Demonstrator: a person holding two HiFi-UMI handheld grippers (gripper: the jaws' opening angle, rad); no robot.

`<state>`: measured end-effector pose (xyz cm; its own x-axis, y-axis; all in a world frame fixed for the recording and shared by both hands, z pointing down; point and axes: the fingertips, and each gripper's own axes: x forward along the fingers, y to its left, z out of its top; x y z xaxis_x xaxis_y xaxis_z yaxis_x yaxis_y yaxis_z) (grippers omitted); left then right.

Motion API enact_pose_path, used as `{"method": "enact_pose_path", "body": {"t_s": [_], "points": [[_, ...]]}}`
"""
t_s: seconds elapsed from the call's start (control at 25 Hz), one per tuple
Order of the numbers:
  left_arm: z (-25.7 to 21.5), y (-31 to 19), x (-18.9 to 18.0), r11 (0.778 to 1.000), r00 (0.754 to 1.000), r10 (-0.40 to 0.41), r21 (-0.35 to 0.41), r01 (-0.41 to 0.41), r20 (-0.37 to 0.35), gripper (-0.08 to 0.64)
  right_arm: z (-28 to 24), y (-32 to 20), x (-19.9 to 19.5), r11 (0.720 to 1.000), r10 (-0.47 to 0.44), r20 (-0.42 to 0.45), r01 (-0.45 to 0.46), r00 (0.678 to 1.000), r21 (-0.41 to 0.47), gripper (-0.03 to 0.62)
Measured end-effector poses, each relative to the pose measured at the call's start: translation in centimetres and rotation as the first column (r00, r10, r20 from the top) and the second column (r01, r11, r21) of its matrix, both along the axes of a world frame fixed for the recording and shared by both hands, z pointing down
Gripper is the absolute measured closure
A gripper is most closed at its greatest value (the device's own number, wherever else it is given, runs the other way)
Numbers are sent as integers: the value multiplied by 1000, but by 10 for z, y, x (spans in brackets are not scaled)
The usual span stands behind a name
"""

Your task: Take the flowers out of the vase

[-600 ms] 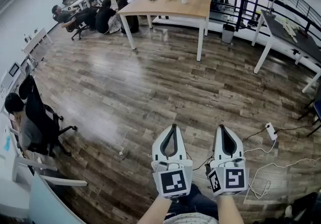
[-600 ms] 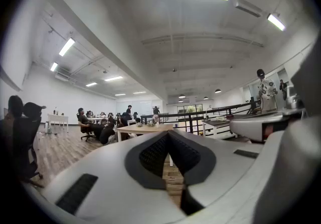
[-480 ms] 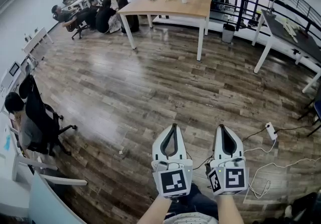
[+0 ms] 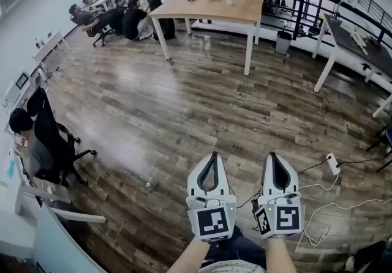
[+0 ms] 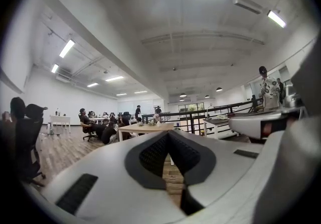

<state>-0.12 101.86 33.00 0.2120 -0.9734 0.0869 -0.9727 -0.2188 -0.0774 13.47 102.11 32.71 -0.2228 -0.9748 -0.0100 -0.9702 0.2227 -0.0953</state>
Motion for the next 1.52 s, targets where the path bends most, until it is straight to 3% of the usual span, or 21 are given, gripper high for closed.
{"method": "enact_pose_path", "body": {"t_s": [0.92, 1.16, 1.52], "points": [[5, -16, 9, 999, 999, -42, -22, 42, 10, 540, 14, -22, 20, 999, -17, 50, 18, 999, -30, 600], [13, -48, 5, 999, 999, -37, -9, 37, -1, 540, 21, -52, 15, 999, -18, 41, 20, 999, -36, 600], [26, -127, -18, 997, 998, -56, -63, 54, -27, 540, 25, -134, -5, 998, -24, 31, 26, 999, -52, 600]]}}
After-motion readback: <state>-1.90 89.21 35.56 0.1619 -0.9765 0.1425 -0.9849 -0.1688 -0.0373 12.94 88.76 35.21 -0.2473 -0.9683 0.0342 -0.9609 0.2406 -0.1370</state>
